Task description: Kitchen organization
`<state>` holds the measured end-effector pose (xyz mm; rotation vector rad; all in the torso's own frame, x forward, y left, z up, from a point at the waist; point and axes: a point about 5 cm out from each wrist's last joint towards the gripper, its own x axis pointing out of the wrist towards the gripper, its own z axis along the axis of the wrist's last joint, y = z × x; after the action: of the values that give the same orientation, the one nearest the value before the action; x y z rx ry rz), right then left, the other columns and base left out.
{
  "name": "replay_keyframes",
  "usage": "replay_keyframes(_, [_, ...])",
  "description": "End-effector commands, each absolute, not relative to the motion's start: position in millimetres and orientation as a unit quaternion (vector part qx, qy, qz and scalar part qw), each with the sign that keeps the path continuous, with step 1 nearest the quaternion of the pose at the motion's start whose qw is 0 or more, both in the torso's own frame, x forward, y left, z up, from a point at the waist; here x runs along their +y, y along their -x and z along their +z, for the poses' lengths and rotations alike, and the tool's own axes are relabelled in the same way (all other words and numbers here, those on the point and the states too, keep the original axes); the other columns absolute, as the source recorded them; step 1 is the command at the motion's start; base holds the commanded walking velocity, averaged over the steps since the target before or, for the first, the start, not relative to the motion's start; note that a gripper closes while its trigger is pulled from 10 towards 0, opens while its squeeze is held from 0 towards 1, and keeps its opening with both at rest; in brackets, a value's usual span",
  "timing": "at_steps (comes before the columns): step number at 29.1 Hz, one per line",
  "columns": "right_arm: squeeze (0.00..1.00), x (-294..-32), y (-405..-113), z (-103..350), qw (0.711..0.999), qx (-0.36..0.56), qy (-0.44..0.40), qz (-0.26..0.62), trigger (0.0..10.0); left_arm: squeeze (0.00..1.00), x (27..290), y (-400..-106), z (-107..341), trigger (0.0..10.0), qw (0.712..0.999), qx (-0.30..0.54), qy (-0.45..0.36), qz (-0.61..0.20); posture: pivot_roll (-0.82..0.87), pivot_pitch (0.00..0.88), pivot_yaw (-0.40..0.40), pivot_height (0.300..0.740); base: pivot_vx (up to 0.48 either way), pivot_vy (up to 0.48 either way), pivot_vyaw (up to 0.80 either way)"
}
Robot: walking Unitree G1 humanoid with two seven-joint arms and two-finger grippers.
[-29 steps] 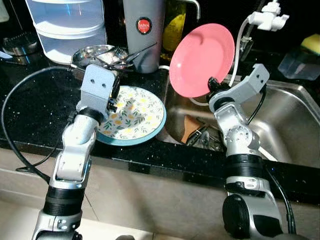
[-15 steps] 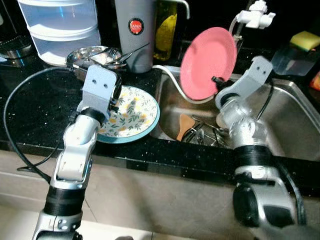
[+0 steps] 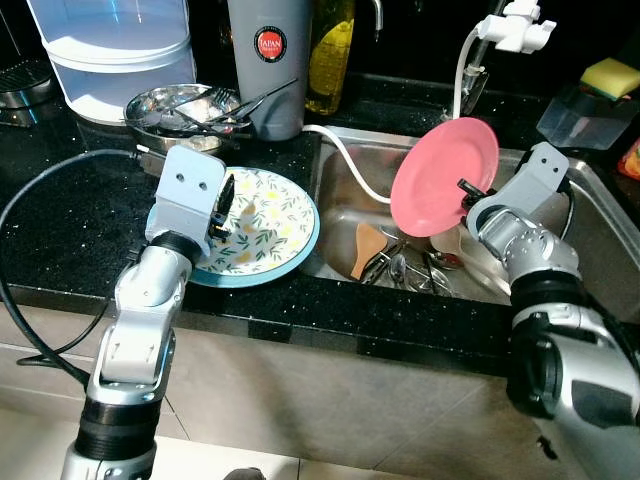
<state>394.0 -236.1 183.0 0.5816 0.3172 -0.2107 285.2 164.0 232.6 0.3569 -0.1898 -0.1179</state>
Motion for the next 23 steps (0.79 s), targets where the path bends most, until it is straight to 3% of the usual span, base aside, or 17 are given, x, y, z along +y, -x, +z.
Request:
replay_keyframes(1, [0.0,-237.8,-392.0,175.8,0.93,0.175,-0.308,-0.1,10.0,0.0,167.8,-281.0,233.6,10.0,0.978,-0.084,-0.183,-0.058,0.3,0.092,-0.086,0.74,0.0,0.0,0.0])
replay_keyframes(6, [0.0,-230.4,-392.8,169.7,0.929,0.189,-0.305,-0.088,10.0,0.0,171.1,-273.5,240.7,10.0,0.976,-0.085,-0.19,-0.055,0.33,0.131,-0.083,0.74,0.0,0.0,0.0])
replay_keyframes(11, [0.0,-223.3,-393.2,163.0,0.905,0.213,-0.359,-0.083,10.0,0.0,172.9,-265.3,237.7,10.0,0.977,-0.066,-0.197,-0.049,0.34,0.168,-0.09,0.74,0.0,0.0,0.0])
replay_keyframes(12, [0.13,-222.9,-392.9,161.2,0.901,0.216,-0.367,-0.083,10.0,0.0,173.2,-263.7,237.1,10.0,0.977,-0.062,-0.198,-0.048,0.34,0.173,-0.093,0.74,0.0,0.0,0.0])
replay_keyframes(14, [0.13,-222.5,-392.6,159.7,0.897,0.218,-0.376,-0.083,10.0,0.0,173.6,-262.2,236.5,10.0,0.977,-0.058,-0.199,-0.047,0.34,0.173,-0.093,0.74,0.0,0.0,0.0])
replay_keyframes(15, [1.0,-221.7,-392.8,159.7,0.897,0.217,-0.376,-0.079,10.0,0.0,173.9,-261.0,236.7,10.0,0.977,-0.055,-0.199,-0.045,0.35,0.183,-0.101,0.74,0.0,0.0,0.0])
replay_keyframes(23, [1.0,-226.8,-401.2,187.0,0.915,0.147,-0.373,-0.052,10.0,0.0,173.1,-261.6,238.6,10.0,0.977,-0.056,-0.201,-0.04,0.34,0.169,-0.106,0.74,0.0,0.0,0.0])
